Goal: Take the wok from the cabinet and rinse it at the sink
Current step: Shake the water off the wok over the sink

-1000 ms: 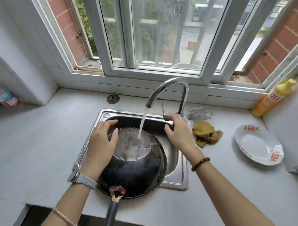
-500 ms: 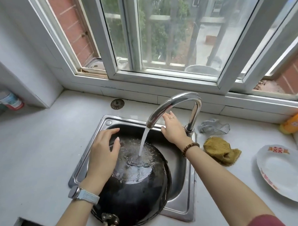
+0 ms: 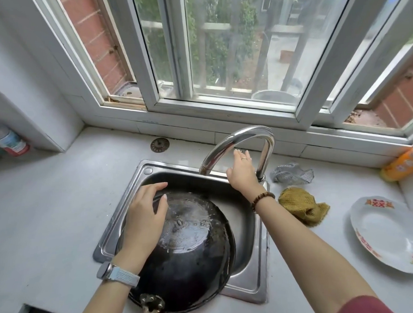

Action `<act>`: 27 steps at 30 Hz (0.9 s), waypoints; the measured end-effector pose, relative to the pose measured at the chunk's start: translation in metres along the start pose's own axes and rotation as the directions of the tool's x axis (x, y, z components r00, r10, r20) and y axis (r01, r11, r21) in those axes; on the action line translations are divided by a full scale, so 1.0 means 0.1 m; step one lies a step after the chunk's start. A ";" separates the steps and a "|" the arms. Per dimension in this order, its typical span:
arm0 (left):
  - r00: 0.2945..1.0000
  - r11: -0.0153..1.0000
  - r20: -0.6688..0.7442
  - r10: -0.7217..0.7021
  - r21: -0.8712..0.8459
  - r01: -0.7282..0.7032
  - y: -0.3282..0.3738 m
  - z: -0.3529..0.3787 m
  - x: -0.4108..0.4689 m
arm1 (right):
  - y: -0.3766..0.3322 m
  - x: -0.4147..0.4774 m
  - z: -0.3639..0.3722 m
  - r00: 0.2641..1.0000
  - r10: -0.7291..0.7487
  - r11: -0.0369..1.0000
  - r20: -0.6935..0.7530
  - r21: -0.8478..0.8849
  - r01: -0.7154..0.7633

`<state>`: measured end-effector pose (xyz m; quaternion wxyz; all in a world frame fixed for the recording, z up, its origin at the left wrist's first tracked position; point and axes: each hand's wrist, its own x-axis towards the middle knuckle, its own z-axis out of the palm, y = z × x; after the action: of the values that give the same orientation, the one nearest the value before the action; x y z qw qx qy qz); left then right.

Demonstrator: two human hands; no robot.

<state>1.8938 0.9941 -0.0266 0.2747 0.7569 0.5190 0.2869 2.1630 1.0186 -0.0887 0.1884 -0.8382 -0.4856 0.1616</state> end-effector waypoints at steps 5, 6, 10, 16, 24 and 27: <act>0.999 0.999 0.007 0.032 0.006 -0.032 -0.03 -0.09 -0.14 | -0.13 -0.30 -0.13 0.995 -0.083 0.968 -0.063 0.231 0.095; 0.999 0.999 0.005 0.040 0.010 -0.040 -0.05 -0.13 -0.17 | -0.16 -0.42 -0.16 0.994 -0.074 0.958 -0.087 0.271 0.095; 0.999 0.999 0.008 0.031 -0.014 -0.031 -0.14 -0.30 -0.37 | -0.27 -1.01 -0.25 0.991 0.006 0.930 -0.134 0.366 0.043; 0.997 0.997 0.079 0.009 -0.079 -0.002 -0.50 -0.59 -0.78 | -0.53 -1.97 -0.14 0.983 0.145 0.885 -0.109 0.460 -0.079; 0.946 0.978 0.319 -0.051 -0.178 0.113 -1.09 -0.95 -1.45 | -1.14 -3.18 0.48 0.942 0.336 0.810 0.009 0.508 -0.293; 0.897 0.971 0.435 -0.081 -0.170 0.170 -1.33 -0.99 -1.71 | -1.33 -3.61 0.81 0.899 0.399 0.769 0.179 0.468 -0.435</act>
<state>1.6886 0.8858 -0.0791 0.4749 0.7339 0.4624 0.1486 1.8538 0.7761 -0.0652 0.3400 -0.8415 -0.2357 0.3476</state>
